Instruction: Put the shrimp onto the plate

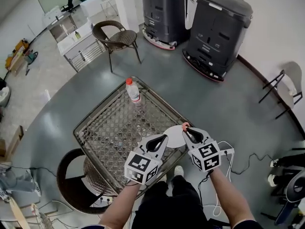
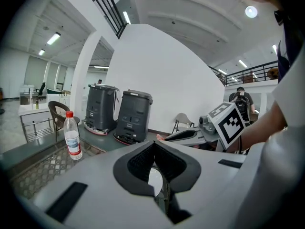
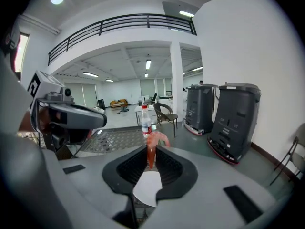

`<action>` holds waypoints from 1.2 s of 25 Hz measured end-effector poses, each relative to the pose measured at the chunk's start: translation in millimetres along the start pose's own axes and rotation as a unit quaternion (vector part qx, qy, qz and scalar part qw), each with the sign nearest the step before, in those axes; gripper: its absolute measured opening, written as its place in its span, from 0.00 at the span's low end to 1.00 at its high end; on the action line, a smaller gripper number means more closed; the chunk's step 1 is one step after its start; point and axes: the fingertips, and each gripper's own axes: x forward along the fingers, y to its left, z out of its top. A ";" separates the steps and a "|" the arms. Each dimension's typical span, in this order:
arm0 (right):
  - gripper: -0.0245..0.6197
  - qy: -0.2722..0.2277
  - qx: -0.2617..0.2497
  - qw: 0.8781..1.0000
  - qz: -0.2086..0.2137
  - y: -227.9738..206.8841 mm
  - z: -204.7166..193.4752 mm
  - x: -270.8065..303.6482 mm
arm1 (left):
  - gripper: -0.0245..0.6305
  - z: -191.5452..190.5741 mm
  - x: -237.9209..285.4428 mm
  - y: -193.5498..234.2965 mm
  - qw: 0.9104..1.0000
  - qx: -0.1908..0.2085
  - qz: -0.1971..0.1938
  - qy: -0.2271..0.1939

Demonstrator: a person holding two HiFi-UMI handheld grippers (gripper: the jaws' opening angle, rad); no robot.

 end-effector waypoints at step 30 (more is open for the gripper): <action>0.13 0.256 -0.099 0.954 0.121 5.4 -175.2 126.7 | 0.05 -104.8 17.9 14.4 0.987 -0.095 0.096 0.088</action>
